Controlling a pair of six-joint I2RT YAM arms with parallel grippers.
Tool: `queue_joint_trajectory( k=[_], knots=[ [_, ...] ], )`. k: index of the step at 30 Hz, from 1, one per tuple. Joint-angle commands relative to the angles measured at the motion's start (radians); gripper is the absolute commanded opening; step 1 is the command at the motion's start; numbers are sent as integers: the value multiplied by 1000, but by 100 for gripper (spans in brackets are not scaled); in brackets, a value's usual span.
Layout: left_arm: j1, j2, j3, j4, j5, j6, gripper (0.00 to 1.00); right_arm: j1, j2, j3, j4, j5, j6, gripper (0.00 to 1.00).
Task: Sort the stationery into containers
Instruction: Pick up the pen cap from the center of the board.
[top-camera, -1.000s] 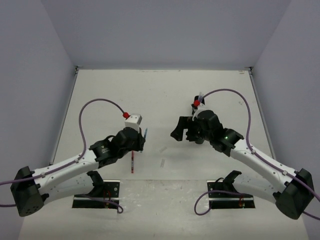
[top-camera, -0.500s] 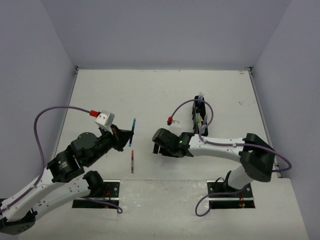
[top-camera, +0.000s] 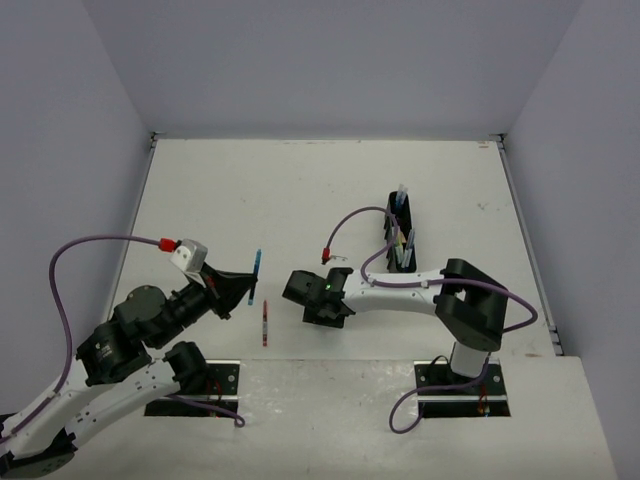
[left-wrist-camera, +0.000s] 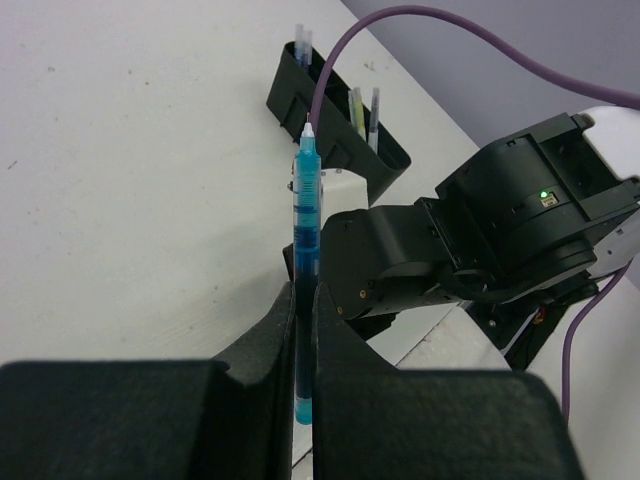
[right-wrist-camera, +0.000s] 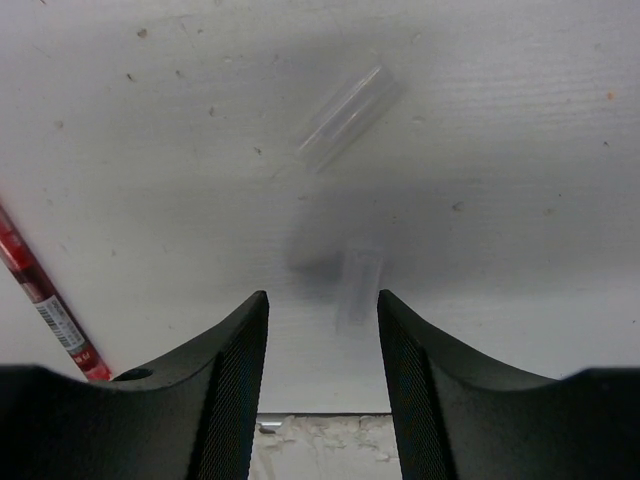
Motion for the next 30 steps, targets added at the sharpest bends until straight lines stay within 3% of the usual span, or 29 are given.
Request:
queue_joint_trajectory(
  k=[1, 6, 12, 15, 19, 30],
  knots=[
    [-4, 13, -8, 24, 49, 40, 0, 20, 11, 15, -96, 37, 84, 49],
    [-4, -11, -13, 28, 52, 37, 0, 19, 19, -29, -70, 20, 103, 46],
    [-4, -6, -14, 28, 58, 37, 0, 21, 52, -81, 36, -22, 72, 36],
    [-5, -6, -16, 28, 56, 35, 0, 21, 71, -73, 33, -16, 62, 25],
    [-6, -5, -16, 27, 49, 33, 0, 20, 57, -77, 30, -19, 47, 1],
    [-6, 47, -8, 34, 69, 21, 0, 2, -250, 12, 7, 235, -121, 0]
  ],
)
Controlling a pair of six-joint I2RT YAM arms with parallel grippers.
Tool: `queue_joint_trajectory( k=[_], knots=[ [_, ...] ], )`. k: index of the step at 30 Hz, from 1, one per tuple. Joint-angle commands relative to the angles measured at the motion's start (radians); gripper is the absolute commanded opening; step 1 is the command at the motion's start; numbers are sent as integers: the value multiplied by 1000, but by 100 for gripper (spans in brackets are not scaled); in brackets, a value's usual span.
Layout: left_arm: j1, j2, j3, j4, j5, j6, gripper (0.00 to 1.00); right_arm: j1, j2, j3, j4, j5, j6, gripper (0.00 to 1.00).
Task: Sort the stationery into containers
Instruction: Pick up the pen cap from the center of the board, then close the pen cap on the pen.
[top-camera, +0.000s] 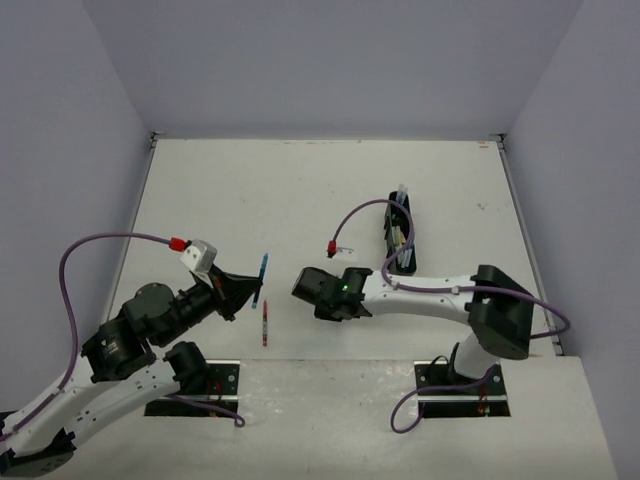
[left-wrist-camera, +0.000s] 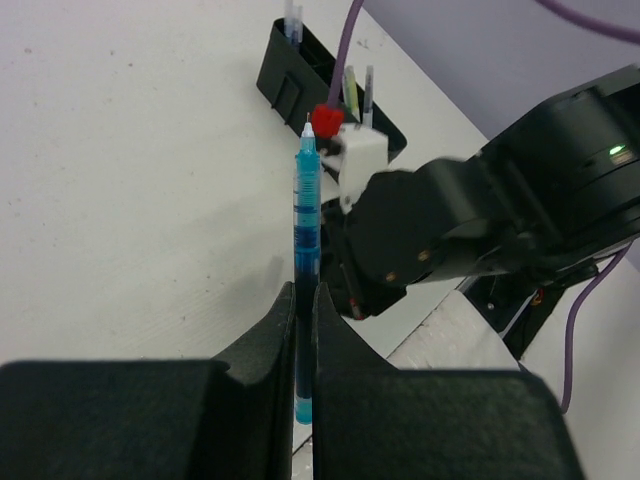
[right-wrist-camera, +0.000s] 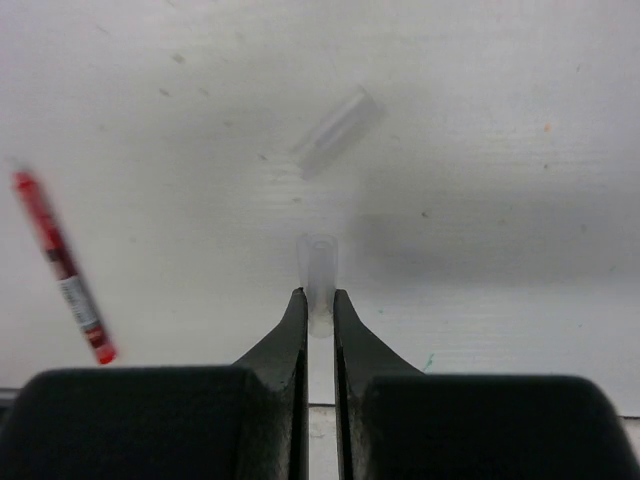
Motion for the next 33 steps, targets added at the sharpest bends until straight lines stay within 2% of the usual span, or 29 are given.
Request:
queue_joint_trajectory(
  k=[1, 4, 6, 7, 8, 10, 13, 15, 20, 25, 33],
  knots=[
    [-4, 23, 4, 42, 37, 1, 0, -8, -199, 87, 6, 198, -104, 0],
    [-4, 16, -45, 154, 117, -59, 0, -12, -350, 109, 98, 304, -162, 0],
    [-4, 3, -91, 291, 198, -98, 0, -14, -426, 83, 267, 325, -259, 0],
    [-5, -11, -144, 368, 233, -118, 0, -13, -504, 34, 389, 306, -325, 0],
    [-6, -17, -175, 485, 258, -147, 0, -13, -553, -9, 612, 243, -428, 0],
    [-4, -26, -254, 645, 301, -185, 0, -14, -668, -154, 914, 140, -550, 0],
    [-4, -15, -316, 818, 309, -224, 0, -13, -731, -220, 1155, 14, -683, 0],
    [-4, 8, -340, 924, 316, -236, 0, -11, -748, -219, 1192, -35, -747, 0],
    [-6, 107, -344, 1043, 359, -242, 0, -13, -759, -206, 1142, -132, -818, 0],
    [-6, 144, -341, 1092, 371, -238, 0, -13, -787, -238, 1121, -152, -824, 0],
    [-6, 136, -331, 1091, 385, -221, 0, -13, -735, -203, 1044, -216, -802, 0]
  ],
)
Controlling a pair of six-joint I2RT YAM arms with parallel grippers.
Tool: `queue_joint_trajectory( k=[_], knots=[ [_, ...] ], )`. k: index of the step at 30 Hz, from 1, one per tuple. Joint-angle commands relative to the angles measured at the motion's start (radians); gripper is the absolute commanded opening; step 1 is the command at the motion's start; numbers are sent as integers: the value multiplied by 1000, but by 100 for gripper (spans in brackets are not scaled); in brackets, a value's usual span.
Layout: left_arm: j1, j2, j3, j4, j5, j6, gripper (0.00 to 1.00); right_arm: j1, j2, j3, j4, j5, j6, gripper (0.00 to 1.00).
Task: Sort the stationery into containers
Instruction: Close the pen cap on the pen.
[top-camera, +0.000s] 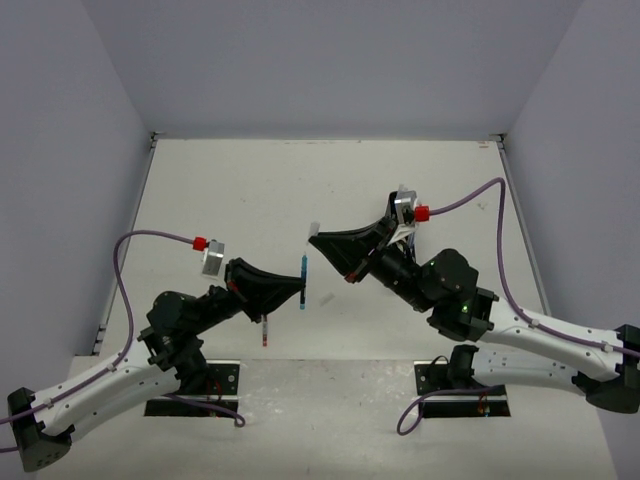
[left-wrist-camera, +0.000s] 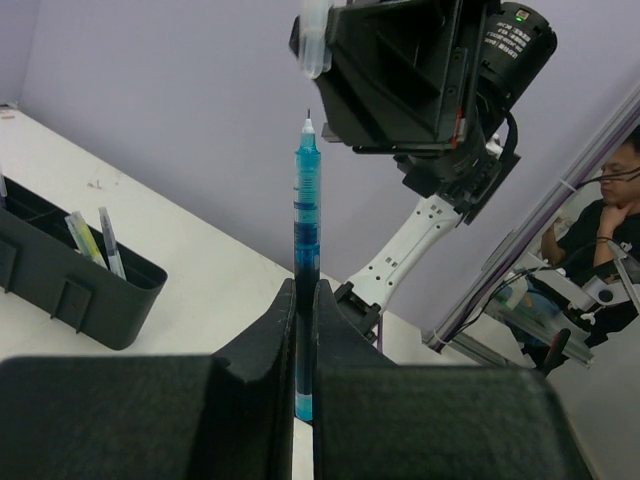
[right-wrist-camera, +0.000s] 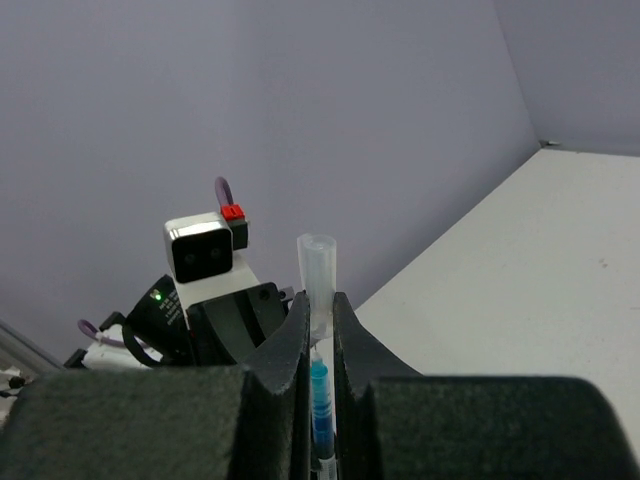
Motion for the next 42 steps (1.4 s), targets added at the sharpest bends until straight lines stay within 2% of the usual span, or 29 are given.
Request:
queue_joint_trajectory(
  k=[1, 12, 23, 42],
  knots=[
    [-4, -12, 17, 60, 24, 3, 0, 3, 26, 32, -15, -57, -11, 0],
    [-5, -22, 22, 24, 10, 12, 0, 2, 54, 51, -17, -109, -9, 0],
    [-4, -26, -7, 17, 16, 4, 0, 0, -16, 50, -47, 3, -62, 0],
    [-6, 1, 1, 14, 31, 4, 0, -1, 14, 71, -64, -147, -70, 0]
  ],
)
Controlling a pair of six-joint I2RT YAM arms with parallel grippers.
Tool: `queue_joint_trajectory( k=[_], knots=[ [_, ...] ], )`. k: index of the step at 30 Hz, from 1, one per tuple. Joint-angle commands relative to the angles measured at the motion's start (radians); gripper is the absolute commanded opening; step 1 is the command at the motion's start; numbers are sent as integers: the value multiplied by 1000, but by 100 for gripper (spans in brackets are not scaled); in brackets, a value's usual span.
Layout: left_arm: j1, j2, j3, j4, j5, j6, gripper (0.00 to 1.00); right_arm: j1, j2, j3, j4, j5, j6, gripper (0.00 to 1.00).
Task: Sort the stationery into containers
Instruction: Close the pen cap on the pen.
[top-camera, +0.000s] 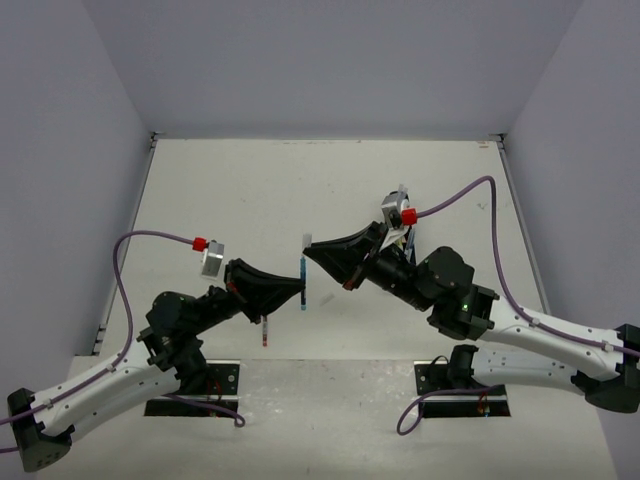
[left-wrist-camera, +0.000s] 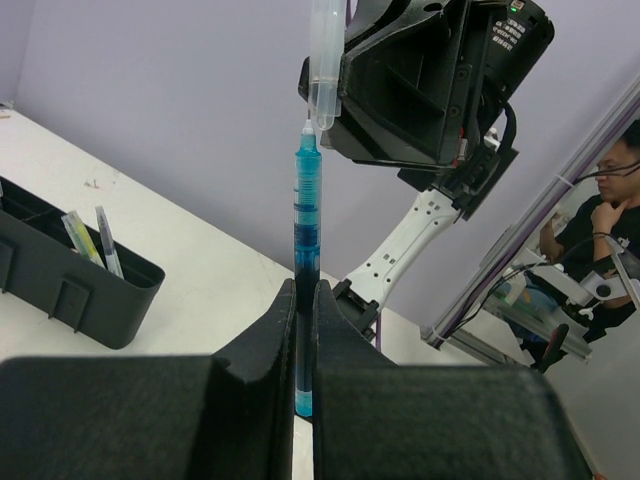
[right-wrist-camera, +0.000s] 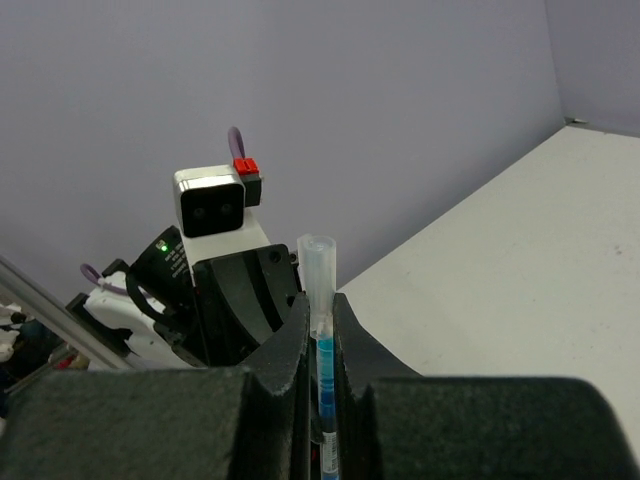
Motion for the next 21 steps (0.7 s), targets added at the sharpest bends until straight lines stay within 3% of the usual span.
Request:
queue_joint_trajectory(
  k=[1, 21],
  knots=[
    [-7, 9, 0, 18, 20, 1, 0, 1, 6, 50, 12, -44, -30, 0],
    [-5, 13, 3, 25, 33, 0, 0, 2, 31, 62, -31, 13, -53, 0]
  ],
)
